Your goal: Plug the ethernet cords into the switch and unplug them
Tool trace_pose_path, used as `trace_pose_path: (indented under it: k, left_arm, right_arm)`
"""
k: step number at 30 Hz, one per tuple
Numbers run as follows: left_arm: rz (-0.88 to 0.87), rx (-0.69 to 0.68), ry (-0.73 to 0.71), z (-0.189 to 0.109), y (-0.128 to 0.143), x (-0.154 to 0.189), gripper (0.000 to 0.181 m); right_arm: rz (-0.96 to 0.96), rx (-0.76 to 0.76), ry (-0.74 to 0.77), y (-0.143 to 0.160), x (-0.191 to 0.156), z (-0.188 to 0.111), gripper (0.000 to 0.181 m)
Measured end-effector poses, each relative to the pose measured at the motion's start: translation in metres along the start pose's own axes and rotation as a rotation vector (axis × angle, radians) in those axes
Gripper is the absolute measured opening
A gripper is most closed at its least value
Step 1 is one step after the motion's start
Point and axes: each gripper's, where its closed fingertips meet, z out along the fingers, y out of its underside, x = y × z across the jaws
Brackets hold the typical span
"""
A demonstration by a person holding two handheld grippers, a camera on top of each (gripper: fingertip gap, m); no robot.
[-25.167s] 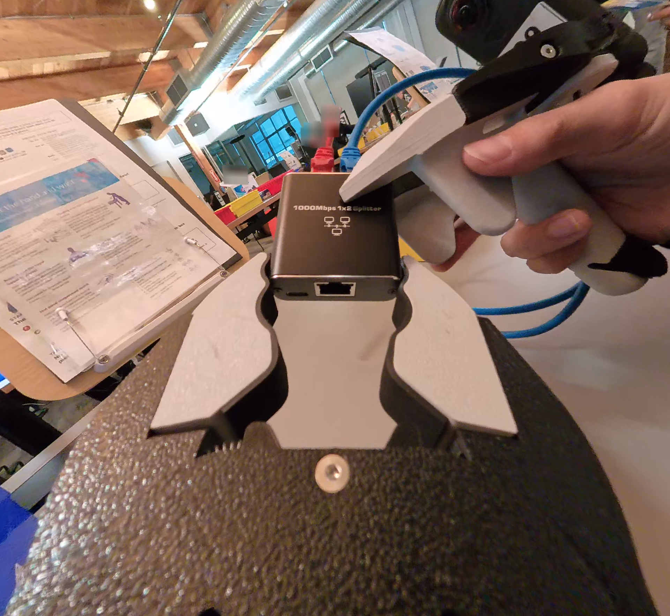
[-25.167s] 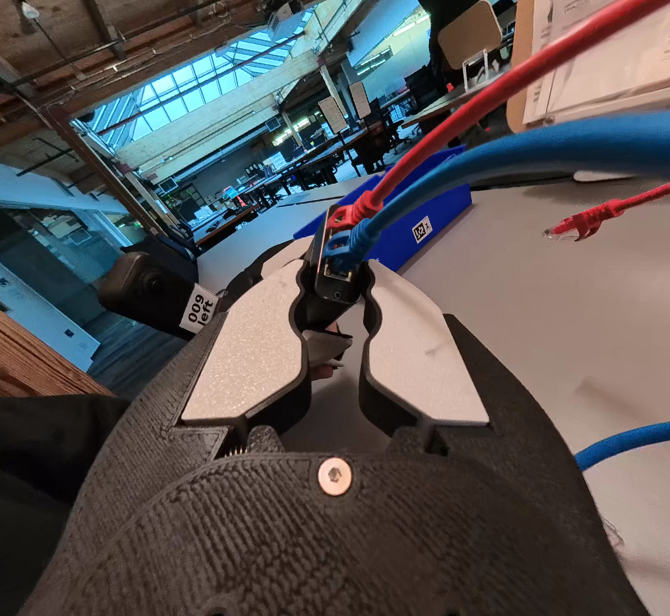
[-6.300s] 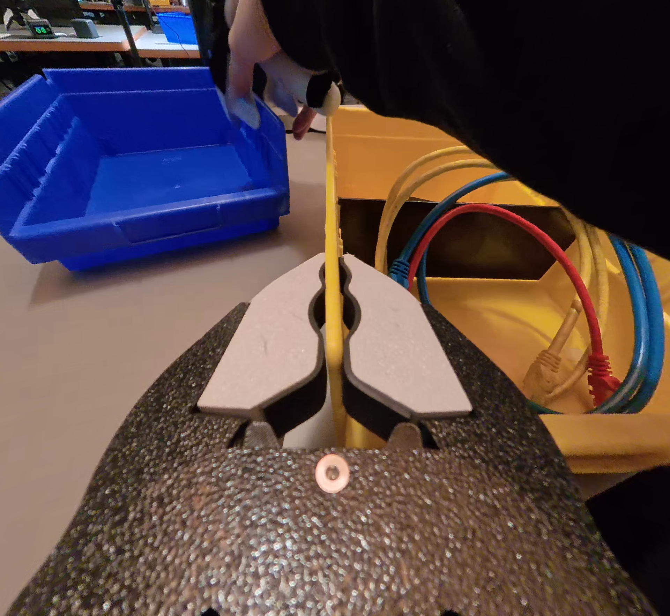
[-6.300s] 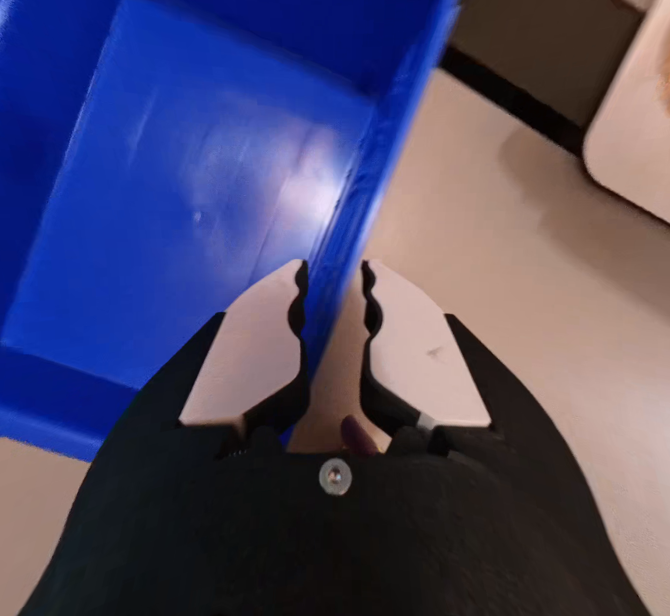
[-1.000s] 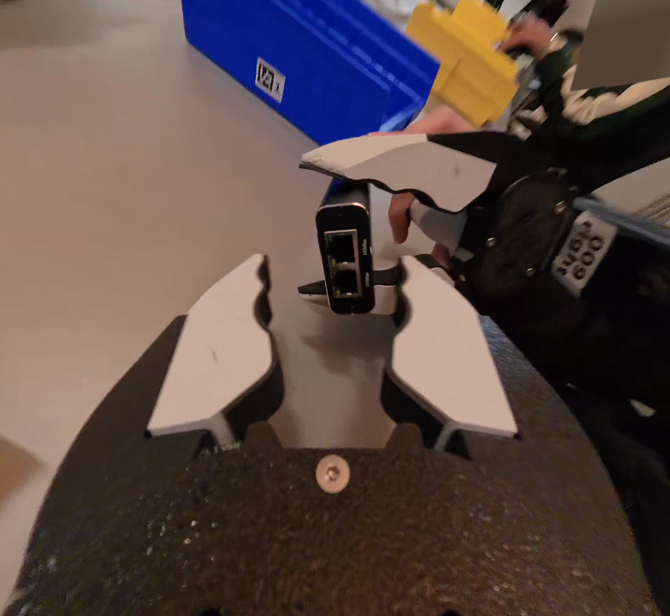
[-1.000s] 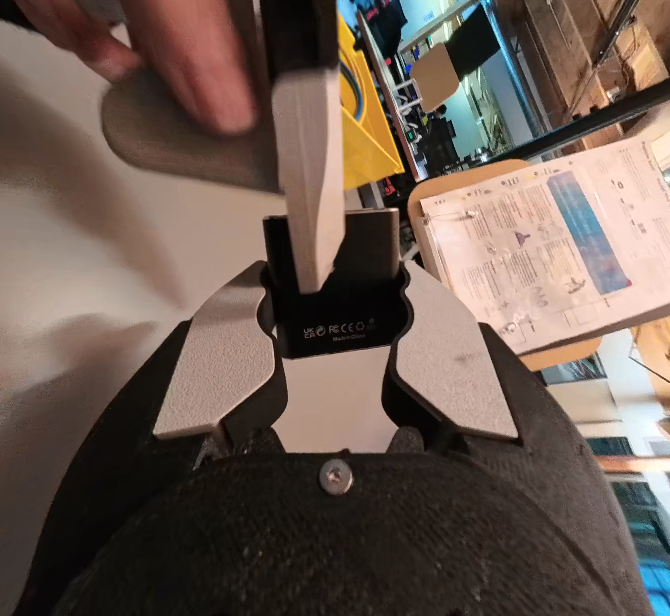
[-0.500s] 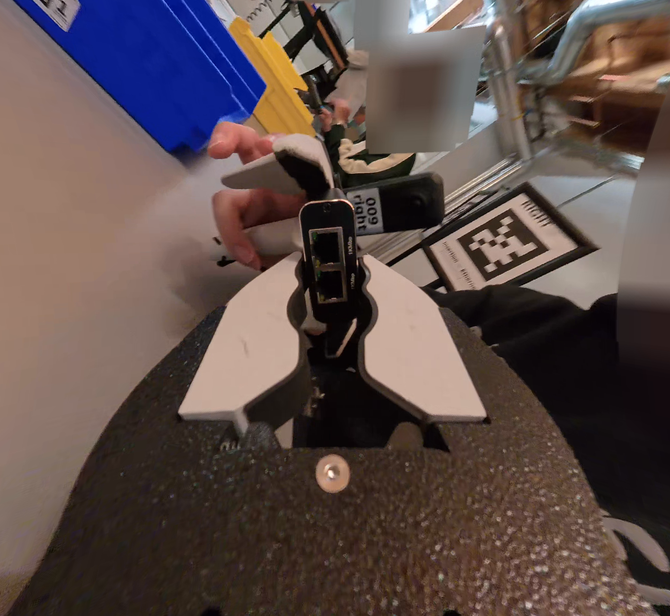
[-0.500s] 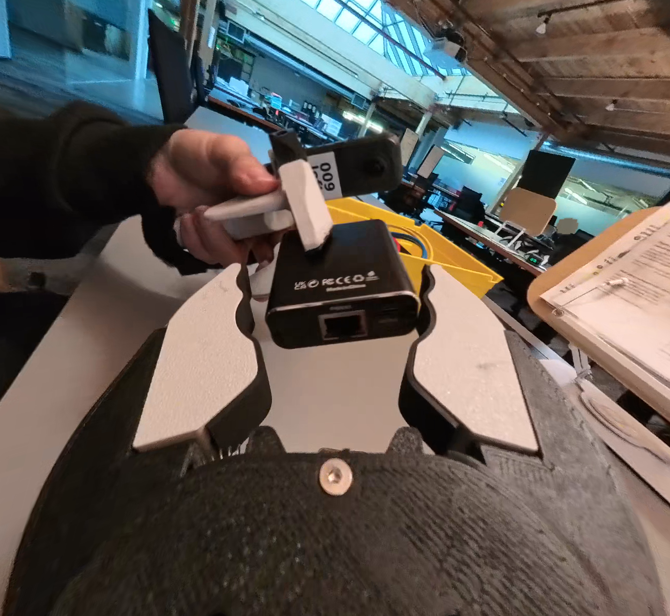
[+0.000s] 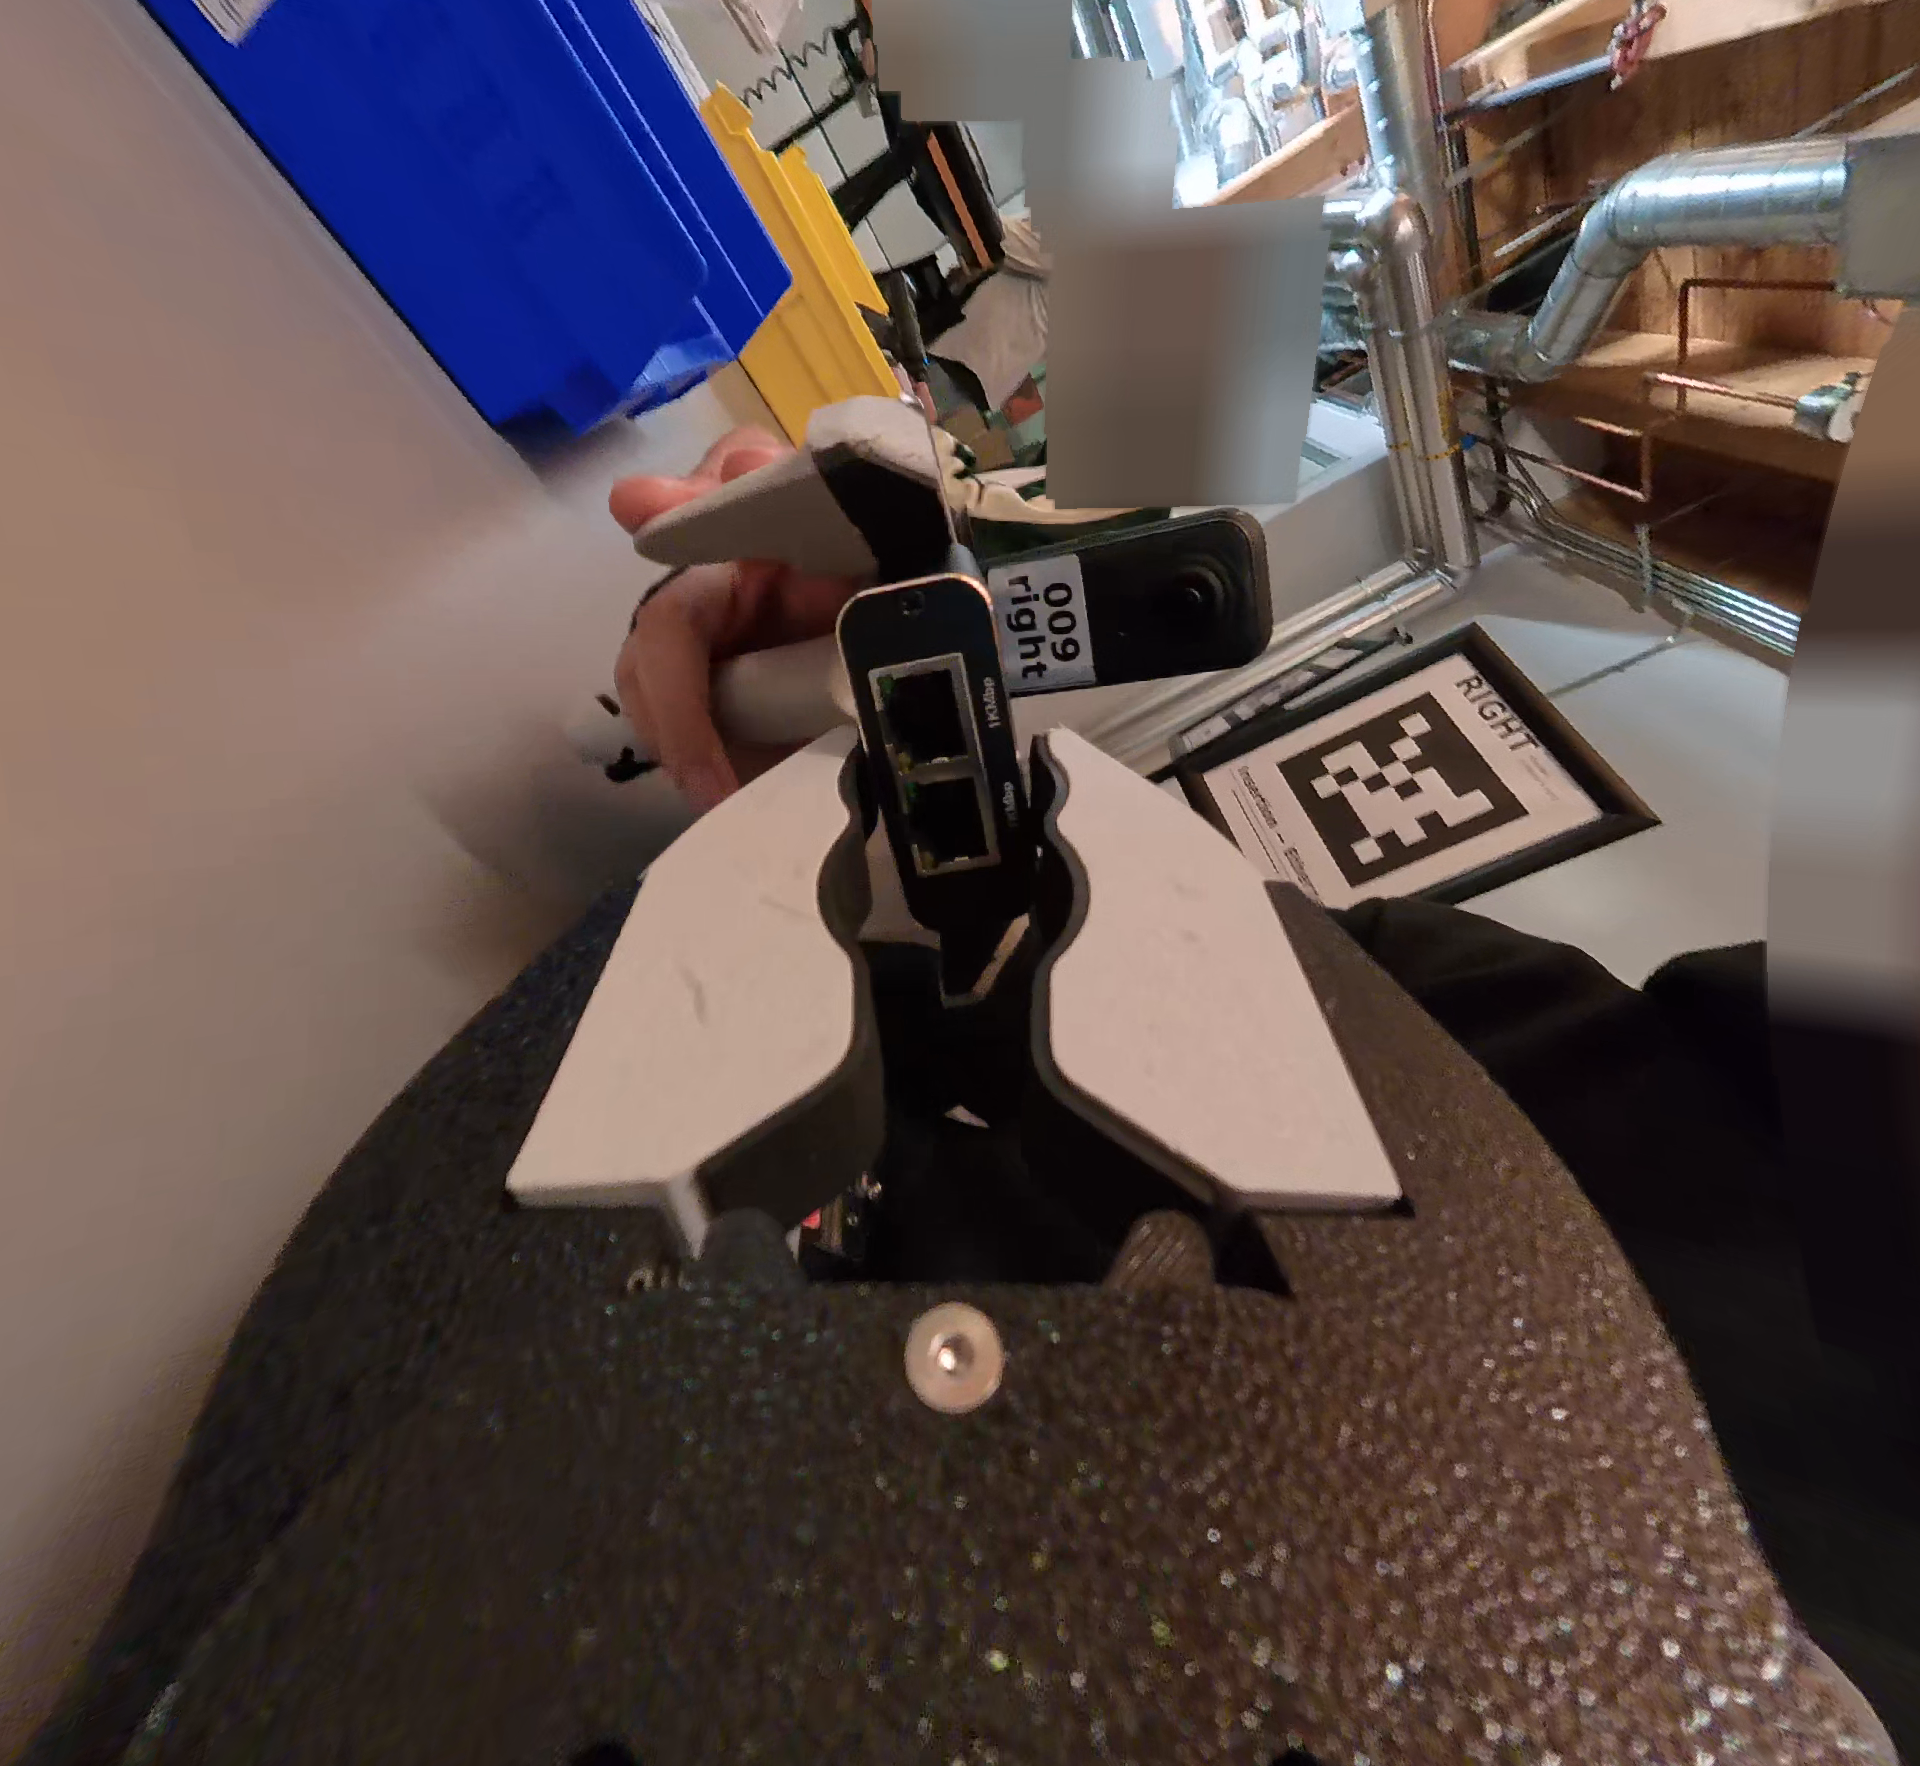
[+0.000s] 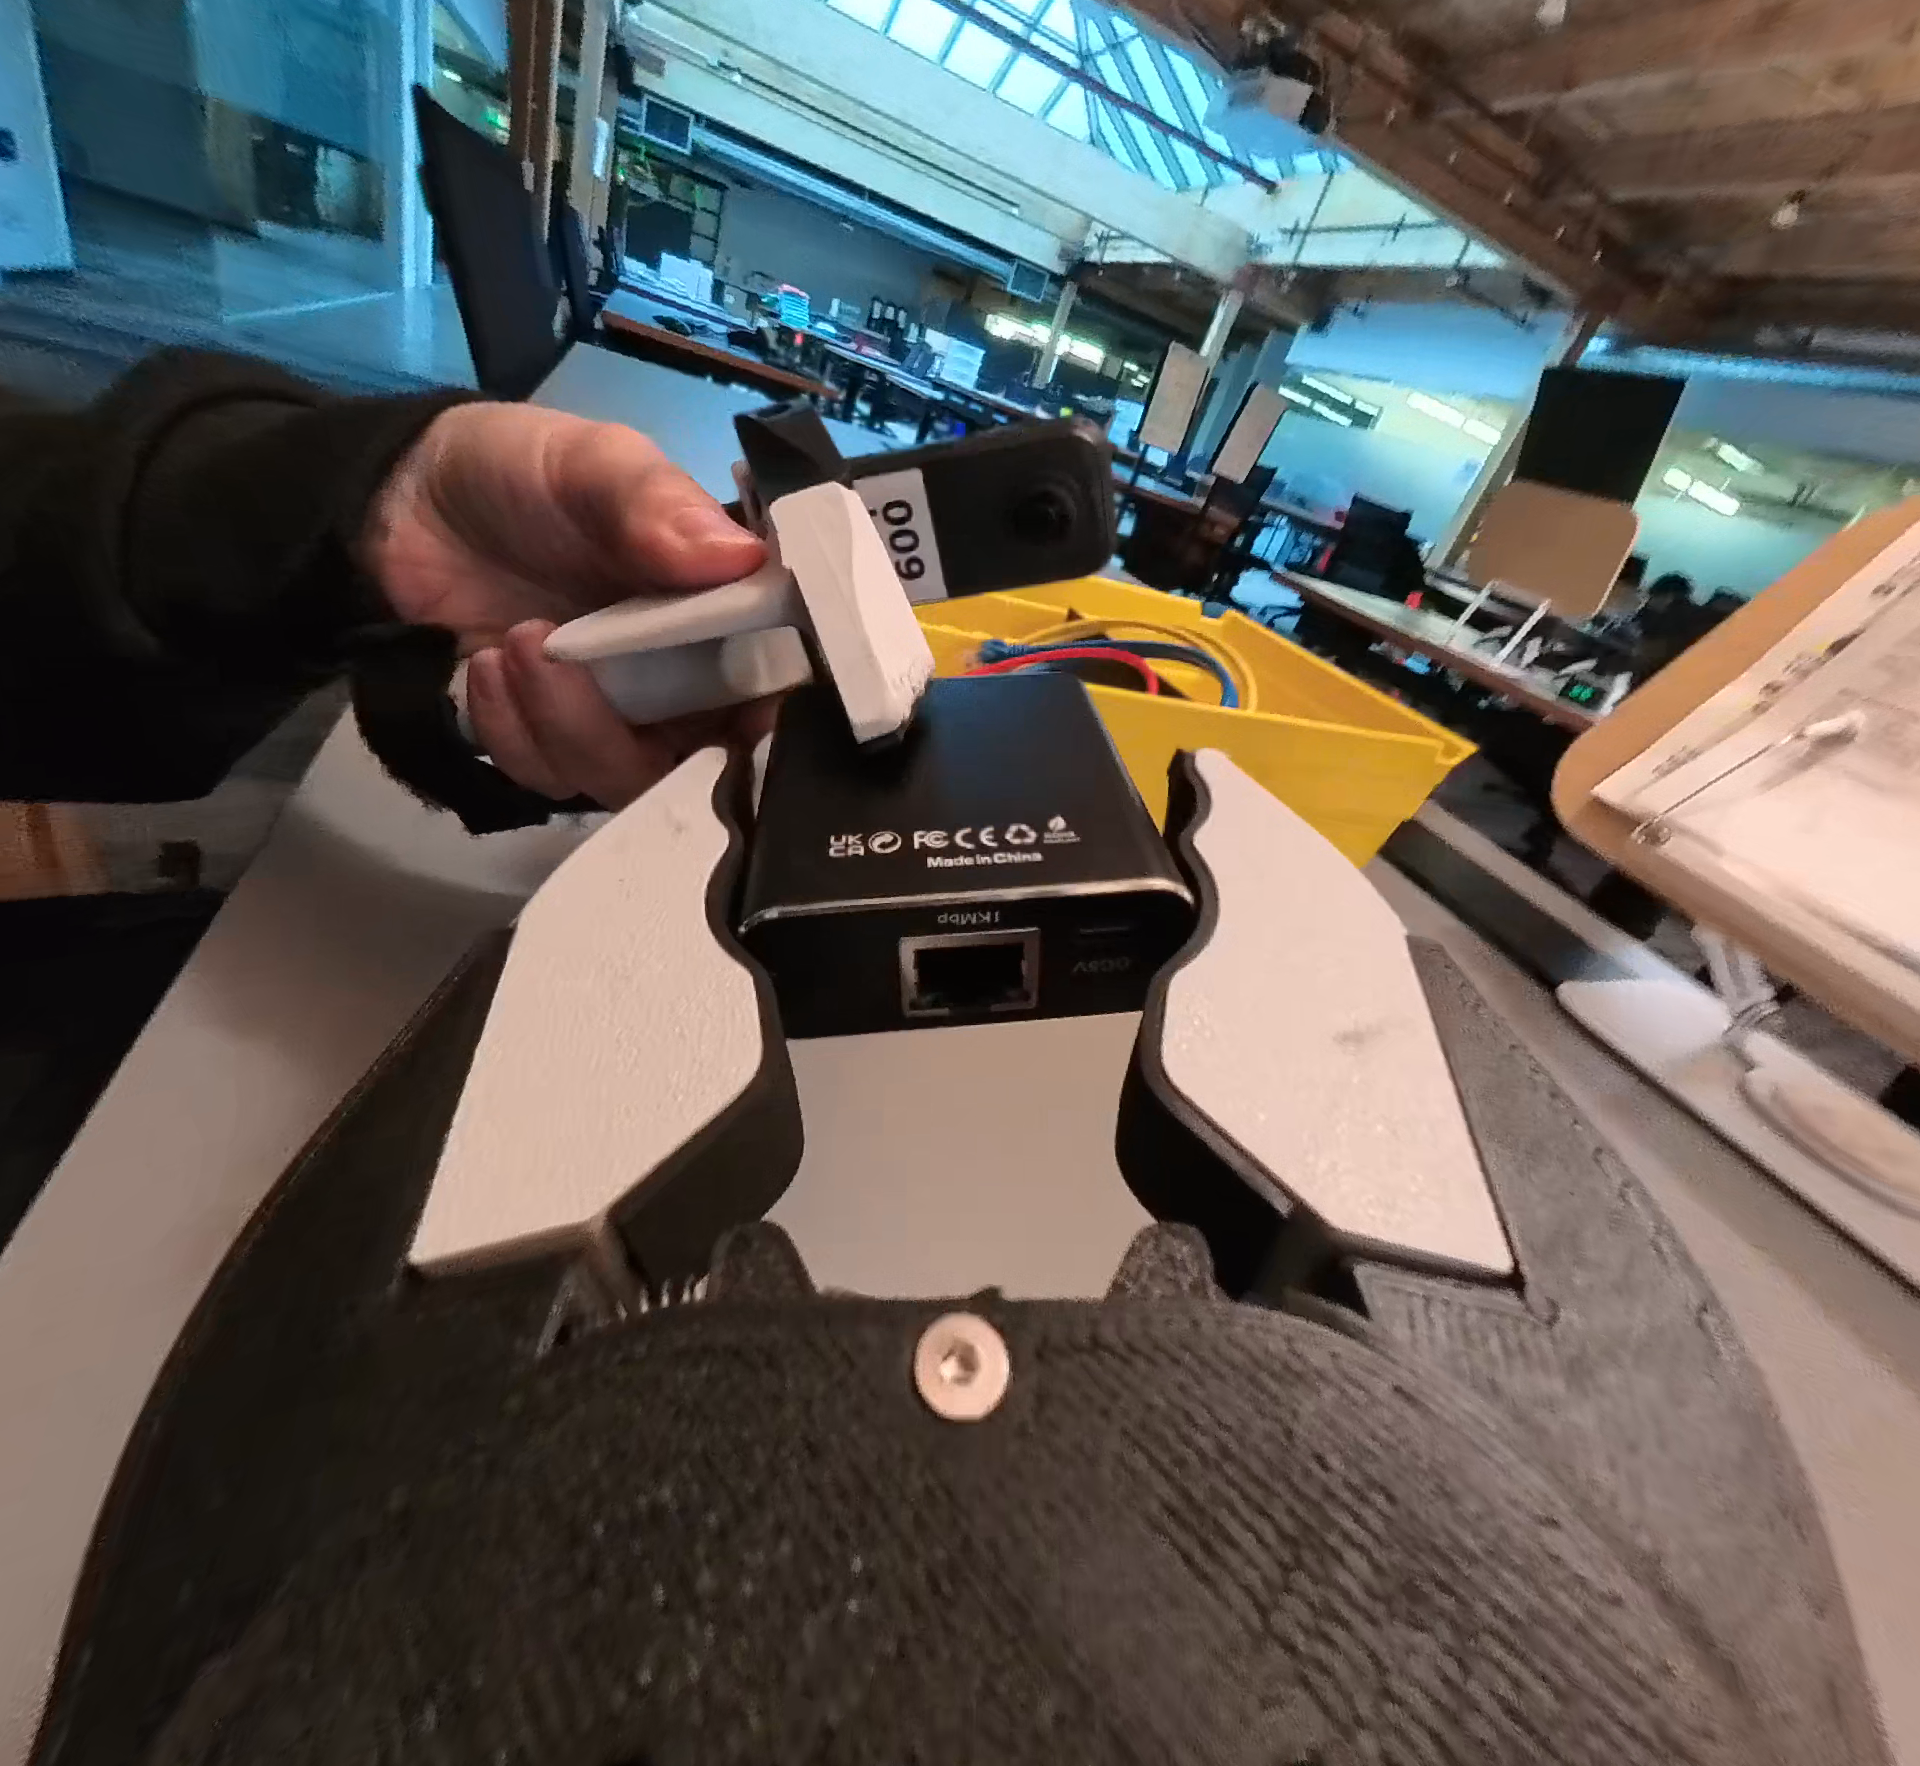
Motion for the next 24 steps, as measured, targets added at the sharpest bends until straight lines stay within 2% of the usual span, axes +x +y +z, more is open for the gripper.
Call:
trace_pose_path:
  k: [6,8,16,18,21,24]
  left_arm:
    - [0.014,0.063,-0.049,0.0,-0.008,-0.008,0.041]
    - [0.047,0.076,-0.075,-0.002,-0.011,-0.009,0.047]
    - [0.142,0.074,-0.155,-0.006,-0.015,-0.009,0.053]
    - [0.229,0.113,-0.213,-0.015,-0.026,-0.004,0.051]
    - [0.445,0.166,-0.396,-0.047,-0.049,0.008,0.047]
    - [0.632,0.192,-0.791,-0.114,-0.078,-0.002,0.046]
  right_arm:
    - [0.066,-0.027,0.072,0.008,0.01,0.004,0.077]
    - [0.156,0.012,0.039,0.004,0.009,0.003,0.077]
    - [0.284,0.062,0.032,0.001,0.017,-0.002,0.077]
    - [0.315,0.076,0.055,0.001,0.026,-0.008,0.077]
    - [0.348,0.069,0.094,0.008,0.039,-0.017,0.077]
    - [0.392,0.068,0.102,0.014,0.043,-0.02,0.077]
